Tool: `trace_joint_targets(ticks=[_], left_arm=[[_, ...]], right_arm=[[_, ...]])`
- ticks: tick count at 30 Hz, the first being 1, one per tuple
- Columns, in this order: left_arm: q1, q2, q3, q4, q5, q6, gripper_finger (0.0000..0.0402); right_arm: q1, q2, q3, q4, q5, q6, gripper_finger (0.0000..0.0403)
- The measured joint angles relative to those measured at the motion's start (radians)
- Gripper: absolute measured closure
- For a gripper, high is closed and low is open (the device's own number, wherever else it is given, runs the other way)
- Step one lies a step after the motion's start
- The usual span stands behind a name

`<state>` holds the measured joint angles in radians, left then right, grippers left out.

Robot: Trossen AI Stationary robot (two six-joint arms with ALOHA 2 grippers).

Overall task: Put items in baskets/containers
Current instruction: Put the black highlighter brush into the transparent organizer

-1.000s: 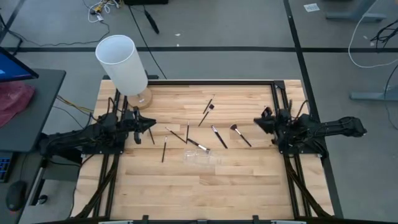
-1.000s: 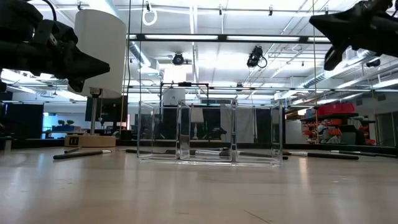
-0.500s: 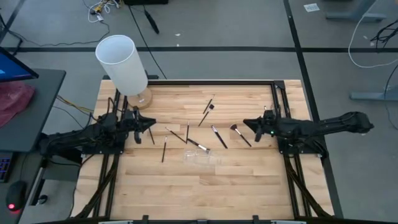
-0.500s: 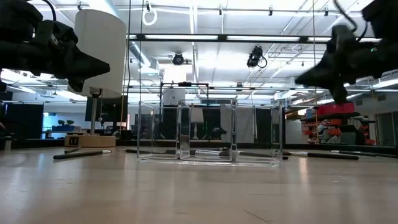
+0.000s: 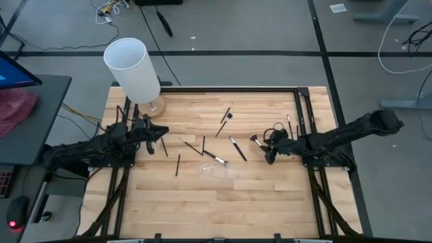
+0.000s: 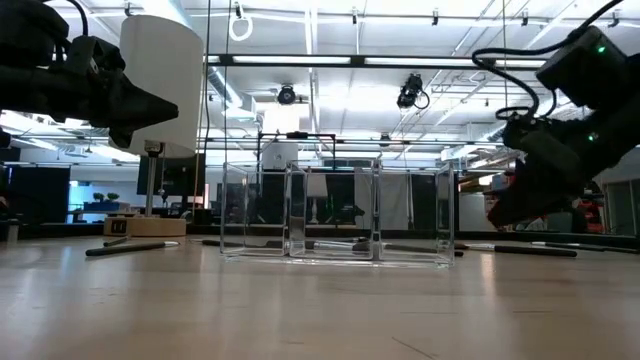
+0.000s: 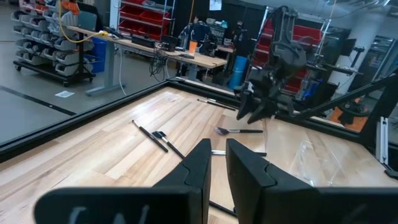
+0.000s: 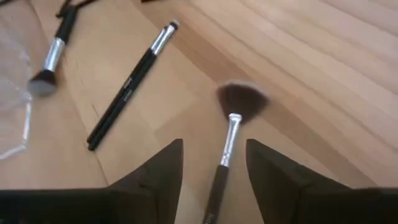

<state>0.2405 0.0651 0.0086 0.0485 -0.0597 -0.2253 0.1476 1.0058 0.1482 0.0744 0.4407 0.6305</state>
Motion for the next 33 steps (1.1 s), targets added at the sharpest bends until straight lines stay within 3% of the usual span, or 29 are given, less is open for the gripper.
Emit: trace_joint_targets(ticks=[12,17,24,29,33], left_arm=[[0.0,0.0,0.0,0.0,0.0,0.0,0.0351],[0.0,0.0,0.0,-0.001,0.0,-0.005,0.0351],[0.0,0.0,0.0,-0.001,0.004,-0.027,0.0351],[0.0,0.0,0.0,-0.001,0.041,-0.028,0.0351],[0.0,0.0,0.0,-0.001,0.068,-0.027,0.0351]], right_arm=[[0.072,0.367,0.002,0.217,0.158,0.046,0.0259],[0.099,0.464,0.006,0.264,0.207,0.128,0.0296],[0.165,0.534,0.008,0.287,0.299,0.19,0.0385],[0.173,0.54,0.005,0.305,0.31,0.222,0.0388],[0.173,0.55,-0.008,0.429,0.315,0.182,0.0388]])
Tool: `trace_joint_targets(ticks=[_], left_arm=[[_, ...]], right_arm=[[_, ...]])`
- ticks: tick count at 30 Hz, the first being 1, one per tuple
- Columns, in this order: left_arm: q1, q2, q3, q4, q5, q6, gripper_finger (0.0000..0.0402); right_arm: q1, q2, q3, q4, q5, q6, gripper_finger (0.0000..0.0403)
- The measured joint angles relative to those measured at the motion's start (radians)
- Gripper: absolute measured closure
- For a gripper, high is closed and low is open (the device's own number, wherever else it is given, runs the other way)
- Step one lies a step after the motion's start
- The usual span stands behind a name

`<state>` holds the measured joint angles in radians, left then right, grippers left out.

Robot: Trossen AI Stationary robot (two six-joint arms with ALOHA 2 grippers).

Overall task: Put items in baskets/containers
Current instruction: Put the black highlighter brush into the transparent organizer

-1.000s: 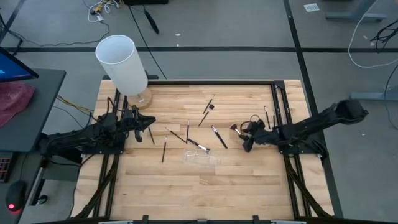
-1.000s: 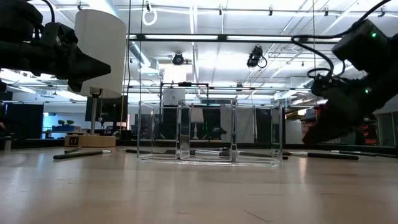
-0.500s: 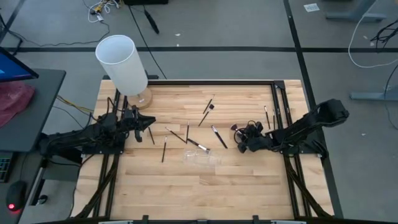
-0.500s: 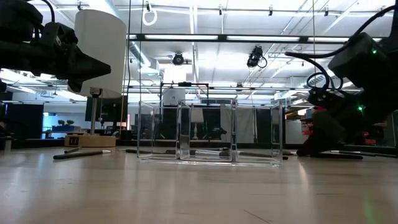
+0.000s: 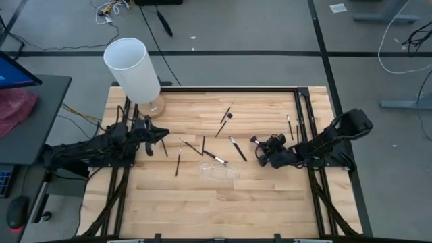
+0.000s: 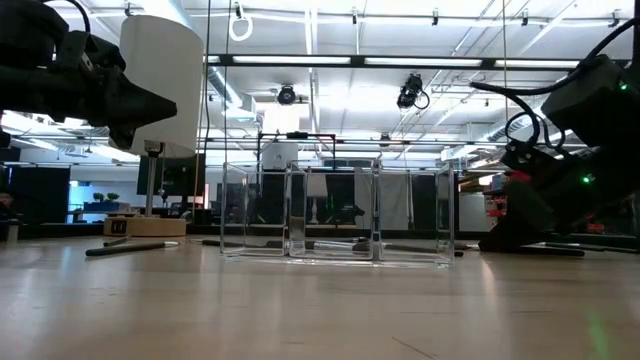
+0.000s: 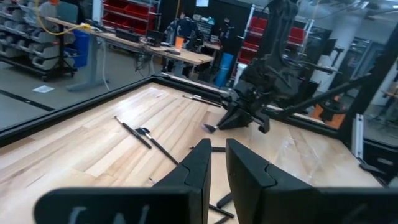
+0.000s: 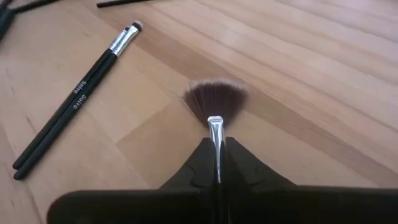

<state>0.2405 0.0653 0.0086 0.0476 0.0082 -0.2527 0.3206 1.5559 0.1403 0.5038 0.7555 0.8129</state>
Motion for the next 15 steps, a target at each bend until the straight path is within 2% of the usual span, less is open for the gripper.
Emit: trace_joint_targets(ticks=[2,5,11,15], left_arm=[[0.0,0.0,0.0,0.0,0.011,0.0,0.0351],[0.0,0.0,0.0,0.0,0.039,0.0,0.0351],[-0.017,0.031,0.0,0.008,0.093,0.001,0.0351],[-0.058,0.114,0.0,0.075,0.082,0.001,0.0351]], right_arm=[[-0.002,0.003,-0.002,0.083,-0.021,-0.034,0.0389],[-0.011,0.003,0.003,0.235,-0.124,-0.094,0.0391],[-0.061,0.001,0.014,0.527,-0.129,-0.289,0.0392],[-0.114,0.0,0.065,0.616,-0.169,-0.412,0.0392]])
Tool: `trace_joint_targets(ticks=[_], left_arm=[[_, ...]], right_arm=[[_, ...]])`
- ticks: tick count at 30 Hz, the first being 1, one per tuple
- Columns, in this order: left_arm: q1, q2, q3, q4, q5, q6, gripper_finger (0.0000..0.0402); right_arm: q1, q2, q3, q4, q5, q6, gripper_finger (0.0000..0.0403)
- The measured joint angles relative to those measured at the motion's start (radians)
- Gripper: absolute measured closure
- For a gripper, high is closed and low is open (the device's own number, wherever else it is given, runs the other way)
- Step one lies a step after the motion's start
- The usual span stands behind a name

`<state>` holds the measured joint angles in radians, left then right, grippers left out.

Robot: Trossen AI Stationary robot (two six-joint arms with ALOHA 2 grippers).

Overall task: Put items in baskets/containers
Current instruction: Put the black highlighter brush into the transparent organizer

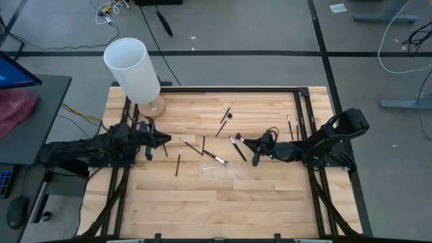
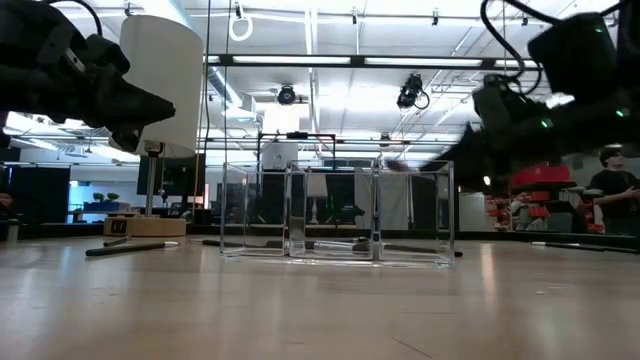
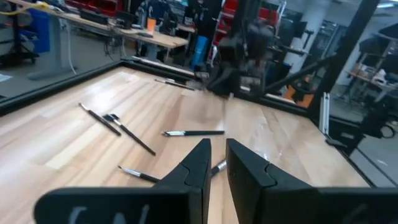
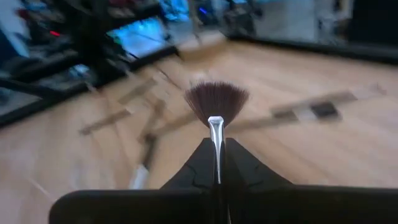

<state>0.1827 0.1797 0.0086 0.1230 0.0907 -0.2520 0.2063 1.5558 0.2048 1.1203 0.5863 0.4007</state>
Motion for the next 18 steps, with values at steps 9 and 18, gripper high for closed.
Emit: trace_joint_targets(ticks=[9,18], left_arm=[[-0.088,0.359,0.0,0.371,-0.065,0.061,0.0351],[-0.09,0.782,0.002,0.876,-0.071,0.123,0.0351]], right_arm=[[-0.111,-0.001,0.25,-0.002,-0.274,-0.267,0.0392],[-0.147,0.028,0.366,0.052,-0.444,-0.357,0.0392]])
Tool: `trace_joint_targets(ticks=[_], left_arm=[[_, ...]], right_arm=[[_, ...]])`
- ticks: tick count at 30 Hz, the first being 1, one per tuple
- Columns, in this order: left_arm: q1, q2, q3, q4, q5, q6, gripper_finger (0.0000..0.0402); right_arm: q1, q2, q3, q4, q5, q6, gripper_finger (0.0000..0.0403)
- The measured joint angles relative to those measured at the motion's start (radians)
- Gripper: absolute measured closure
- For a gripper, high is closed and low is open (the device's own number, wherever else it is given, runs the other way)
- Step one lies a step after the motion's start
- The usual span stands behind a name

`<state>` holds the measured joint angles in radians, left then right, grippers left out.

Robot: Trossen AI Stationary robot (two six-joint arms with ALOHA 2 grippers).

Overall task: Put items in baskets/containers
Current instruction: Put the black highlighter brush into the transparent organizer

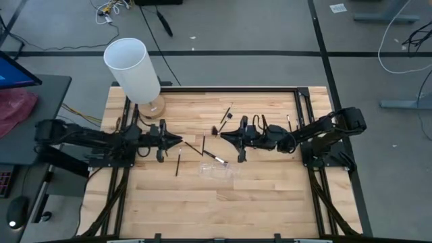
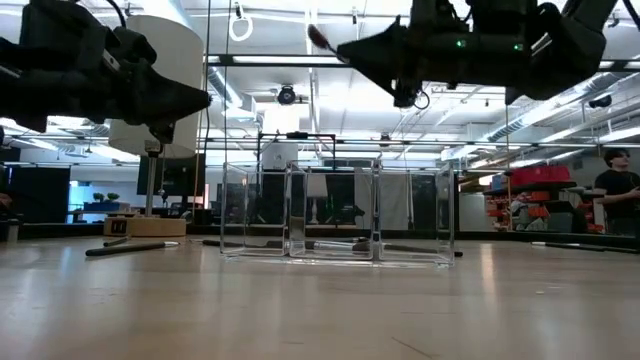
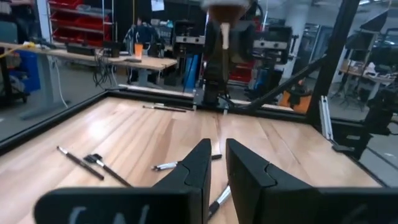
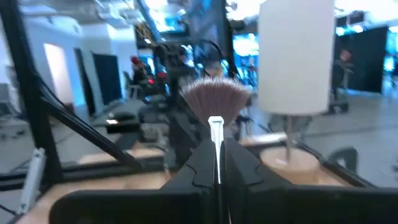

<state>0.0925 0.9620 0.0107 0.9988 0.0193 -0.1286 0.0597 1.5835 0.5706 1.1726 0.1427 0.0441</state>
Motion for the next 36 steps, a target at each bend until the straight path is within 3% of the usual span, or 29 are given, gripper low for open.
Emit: trace_joint_targets(ticks=[7,11,17,23,30,36], left_arm=[[0.0,0.324,0.146,0.181,0.093,0.057,0.0331],[0.016,0.477,0.266,0.192,0.19,0.073,0.0286],[0.05,0.641,0.381,0.312,0.384,0.062,0.0212],[0.036,0.741,0.448,0.515,0.369,0.035,0.0188],[-0.015,0.809,0.563,0.523,0.373,0.03,0.02],[-0.036,0.811,0.59,0.522,0.292,0.044,0.0224]], right_arm=[[0.001,0.2,0.074,0.246,-0.065,0.024,0.0391],[0.001,0.28,0.129,0.312,-0.101,0.028,0.0391],[0.004,0.287,0.157,0.386,-0.195,0.03,0.0391],[0.004,0.281,0.174,0.396,-0.214,0.007,0.0391],[0.004,0.279,0.191,0.397,-0.21,-0.056,0.039],[0.007,0.279,0.19,0.4,-0.203,-0.071,0.039]])
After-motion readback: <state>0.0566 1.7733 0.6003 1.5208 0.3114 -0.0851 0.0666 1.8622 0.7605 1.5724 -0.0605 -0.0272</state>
